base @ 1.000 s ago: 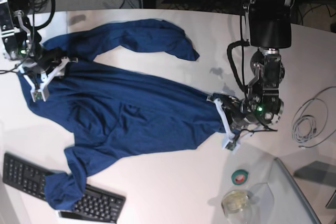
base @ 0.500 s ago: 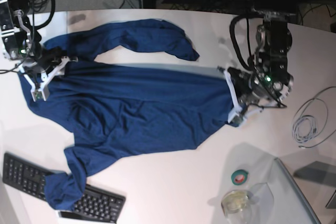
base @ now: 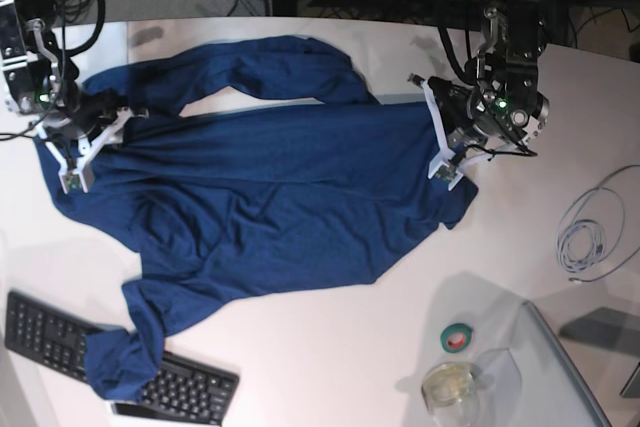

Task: Layout the t-shirt on the table in an organized manner, then fold the t-shirt properly
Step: 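Hold the shirt edge with the left gripper and drag it away from the right gripper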

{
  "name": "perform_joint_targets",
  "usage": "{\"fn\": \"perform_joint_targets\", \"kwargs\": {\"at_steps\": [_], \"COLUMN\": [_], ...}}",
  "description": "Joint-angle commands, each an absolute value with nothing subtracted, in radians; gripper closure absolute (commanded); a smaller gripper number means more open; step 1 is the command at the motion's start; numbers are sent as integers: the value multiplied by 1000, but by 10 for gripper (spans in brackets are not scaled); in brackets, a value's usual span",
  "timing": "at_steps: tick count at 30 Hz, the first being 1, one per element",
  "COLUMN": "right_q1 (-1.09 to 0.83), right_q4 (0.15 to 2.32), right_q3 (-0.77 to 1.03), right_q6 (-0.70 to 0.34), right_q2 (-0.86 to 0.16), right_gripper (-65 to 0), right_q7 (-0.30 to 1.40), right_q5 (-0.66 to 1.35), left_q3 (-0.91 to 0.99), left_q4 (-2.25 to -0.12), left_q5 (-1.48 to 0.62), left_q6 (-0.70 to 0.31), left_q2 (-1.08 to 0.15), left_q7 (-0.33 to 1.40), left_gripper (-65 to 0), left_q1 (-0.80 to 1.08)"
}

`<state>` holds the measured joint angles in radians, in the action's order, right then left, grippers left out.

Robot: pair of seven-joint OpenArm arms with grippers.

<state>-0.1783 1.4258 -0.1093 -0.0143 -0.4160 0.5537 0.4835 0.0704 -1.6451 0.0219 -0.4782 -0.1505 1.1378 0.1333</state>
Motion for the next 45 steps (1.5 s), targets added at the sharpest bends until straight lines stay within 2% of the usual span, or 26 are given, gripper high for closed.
{"fn": "perform_joint_targets", "kwargs": {"at_steps": [1,3,5,7,14,20,22,26,28,34,35,37,45], "right_q1": [-168,-168,-168,-168,-168,-168,-168,-168,-170,-170,-170,-170,-170], "right_q4": [1440,1440,1440,1440,1440,1440,1440,1440,1440,1440,1440,1440,1440], "right_q3": [-102,-102,-102,-102,-102,-102,-102,-102,-102,-102,-102,-102,-102], "right_q6": [-8,-8,-8,-8,-8,-8,-8,-8,-8,-8,-8,-8,-8], "right_q2": [-433,-433,-433,-433,-432,-429,-429,-427,-427,-427,-427,-427,-427], "right_gripper": [-279,-279,-279,-279,-279,-279,-279,-279,-279,-279,-279,-279,-279], "right_q7": [539,539,539,539,539,539,539,539,539,539,539,539,539], "right_q5": [483,483,483,483,483,483,483,483,483,483,483,483,483], "left_q3": [74,105,143,180,312,426,423,423,423,433,433,433,423], "left_q4": [-1696,-1753,-1799,-1830,-1847,-1807,-1770,-1652,-1593,-1558,-1566,-1581,-1495], "left_q5": [24,22,18,22,-7,-228,-269,-291,-291,-291,-291,-291,-283], "left_q6": [-476,-476,-476,-476,-483,-484,-484,-484,-484,-484,-483,-481,-476], "left_q2": [-157,-151,-137,-124,-104,-104,-104,-96,-96,-97,-99,-99,-77], "left_q7": [1130,1130,1130,1130,1121,949,892,792,740,647,647,647,653], "left_gripper": [-135,-230,-288,-318,-314,-311,-293,-181,-148,-120,-99,0,0], "left_q1": [120,133,131,128,171,302,335,361,361,357,352,343,189]}}
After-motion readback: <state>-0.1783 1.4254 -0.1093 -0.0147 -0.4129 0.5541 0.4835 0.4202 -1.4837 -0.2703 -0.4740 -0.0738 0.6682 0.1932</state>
